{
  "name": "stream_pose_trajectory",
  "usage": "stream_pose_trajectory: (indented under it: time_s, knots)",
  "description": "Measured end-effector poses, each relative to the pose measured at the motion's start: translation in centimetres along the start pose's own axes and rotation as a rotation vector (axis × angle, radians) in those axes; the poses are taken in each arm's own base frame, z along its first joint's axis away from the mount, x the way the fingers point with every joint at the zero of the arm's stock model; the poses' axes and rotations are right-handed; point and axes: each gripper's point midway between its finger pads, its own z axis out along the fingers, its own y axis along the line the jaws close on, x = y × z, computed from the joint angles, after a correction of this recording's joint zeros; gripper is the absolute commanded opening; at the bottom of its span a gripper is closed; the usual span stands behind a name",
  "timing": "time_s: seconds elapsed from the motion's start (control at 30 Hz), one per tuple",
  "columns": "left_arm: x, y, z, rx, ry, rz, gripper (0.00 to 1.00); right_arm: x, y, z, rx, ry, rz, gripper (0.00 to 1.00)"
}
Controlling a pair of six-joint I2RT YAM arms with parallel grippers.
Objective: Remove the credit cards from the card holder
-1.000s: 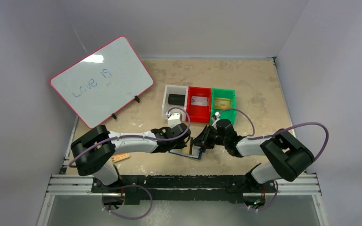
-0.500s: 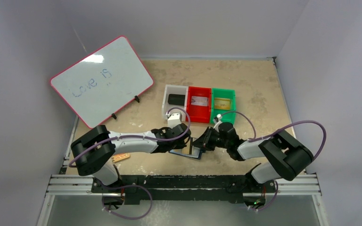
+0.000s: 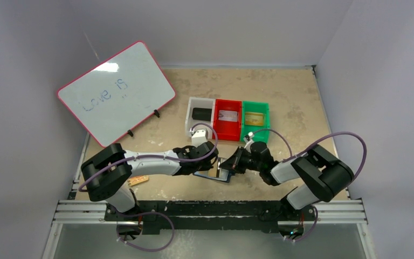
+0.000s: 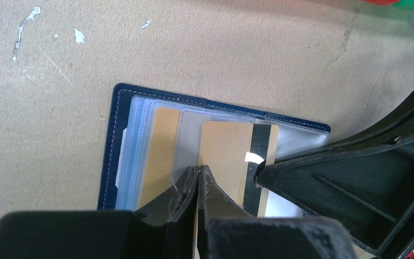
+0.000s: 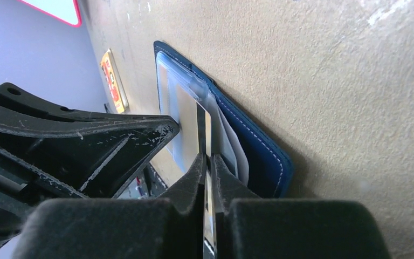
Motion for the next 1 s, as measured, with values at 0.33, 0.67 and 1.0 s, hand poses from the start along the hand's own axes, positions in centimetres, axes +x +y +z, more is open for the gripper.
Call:
stream_pose_trajectory:
  time_s: [0.33, 0.67, 1.0]
  knots:
    - [-0.1, 0.1, 0.0, -0.002, -0.001, 0.0, 0.01, -0.1, 0.4, -0.4, 0.042, 0.027, -0.042, 0.0]
    - [-0.1, 0.1, 0.0, -0.002, -0.002, 0.002, 0.01, -1.1, -0.1, -2.2, 0.138, -0.032, -0.114, 0.0]
    - [-0.1, 0.2, -0.3, -0.003, 0.0, 0.024, 0.06, -3.5, 1.8, -4.7, 0.138, -0.164, -0.273, 0.0]
